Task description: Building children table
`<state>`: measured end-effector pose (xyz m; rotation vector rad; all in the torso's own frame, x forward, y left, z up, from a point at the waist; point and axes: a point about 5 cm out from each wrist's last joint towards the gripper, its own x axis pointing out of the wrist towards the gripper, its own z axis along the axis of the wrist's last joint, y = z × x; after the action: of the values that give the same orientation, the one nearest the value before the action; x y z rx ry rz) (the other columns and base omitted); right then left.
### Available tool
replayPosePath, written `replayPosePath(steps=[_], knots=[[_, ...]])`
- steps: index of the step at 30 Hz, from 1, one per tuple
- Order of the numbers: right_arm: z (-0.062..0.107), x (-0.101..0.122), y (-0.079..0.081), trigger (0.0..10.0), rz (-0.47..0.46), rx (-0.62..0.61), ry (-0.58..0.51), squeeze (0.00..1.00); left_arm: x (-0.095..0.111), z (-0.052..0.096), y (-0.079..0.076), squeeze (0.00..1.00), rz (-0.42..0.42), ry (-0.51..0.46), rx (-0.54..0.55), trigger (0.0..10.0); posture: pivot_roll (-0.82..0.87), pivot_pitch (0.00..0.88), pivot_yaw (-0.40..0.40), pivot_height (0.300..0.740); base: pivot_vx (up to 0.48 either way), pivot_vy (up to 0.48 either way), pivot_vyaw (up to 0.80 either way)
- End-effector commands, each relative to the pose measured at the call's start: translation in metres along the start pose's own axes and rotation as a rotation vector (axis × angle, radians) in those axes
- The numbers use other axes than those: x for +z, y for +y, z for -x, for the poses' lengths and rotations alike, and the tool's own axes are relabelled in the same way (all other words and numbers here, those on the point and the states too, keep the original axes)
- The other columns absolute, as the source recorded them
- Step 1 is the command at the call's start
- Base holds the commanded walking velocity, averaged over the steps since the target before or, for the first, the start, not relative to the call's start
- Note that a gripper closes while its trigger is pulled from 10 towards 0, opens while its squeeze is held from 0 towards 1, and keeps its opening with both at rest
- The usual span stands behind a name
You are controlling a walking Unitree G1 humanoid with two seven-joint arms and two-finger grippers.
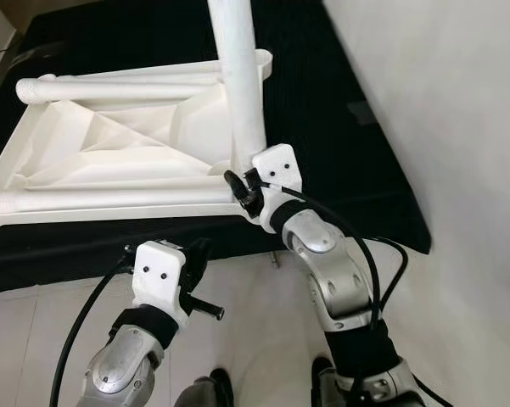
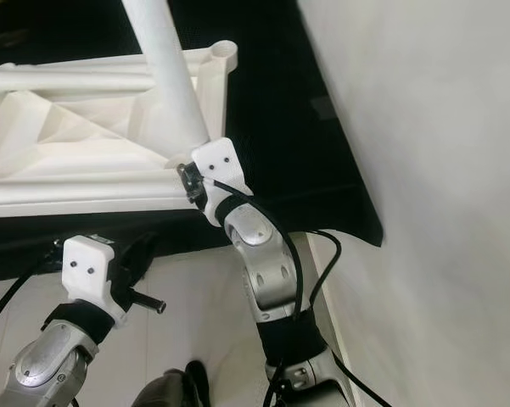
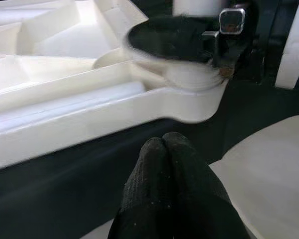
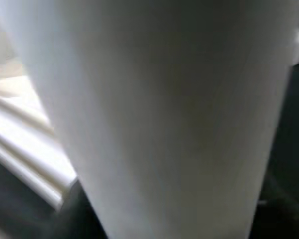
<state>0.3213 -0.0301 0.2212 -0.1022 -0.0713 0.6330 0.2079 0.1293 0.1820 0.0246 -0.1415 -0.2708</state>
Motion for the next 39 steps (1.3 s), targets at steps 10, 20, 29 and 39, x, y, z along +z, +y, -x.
replayPosePath(steps=[10, 20, 29, 39], knots=[[-0.002, 0.022, 0.042, 10.0, -0.047, 0.714, -0.103, 0.00, -0.003, 0.003, -0.001, 0.00, 0.003, 0.017, 0.006, 10.0, 0.05, 0.328, 0.085, 0.740, 0.000, 0.000, 0.00], [-0.013, 0.025, 0.019, 10.0, 0.211, 0.876, -0.012, 0.00, -0.003, 0.003, -0.002, 0.00, 0.005, 0.017, 0.009, 10.0, 0.05, 0.336, 0.081, 0.740, 0.000, 0.000, 0.00], [-0.018, 0.018, 0.001, 0.0, 0.245, 0.846, 0.088, 0.00, -0.003, 0.004, -0.002, 0.00, 0.008, 0.017, 0.008, 10.0, 0.05, 0.339, 0.080, 0.740, 0.000, 0.000, 0.00], [-0.016, -0.005, -0.013, 0.0, 0.087, 0.586, 0.123, 0.00, -0.003, 0.004, -0.002, 0.00, 0.012, 0.017, 0.007, 10.0, 0.04, 0.334, 0.083, 0.740, 0.000, 0.000, 0.00]])
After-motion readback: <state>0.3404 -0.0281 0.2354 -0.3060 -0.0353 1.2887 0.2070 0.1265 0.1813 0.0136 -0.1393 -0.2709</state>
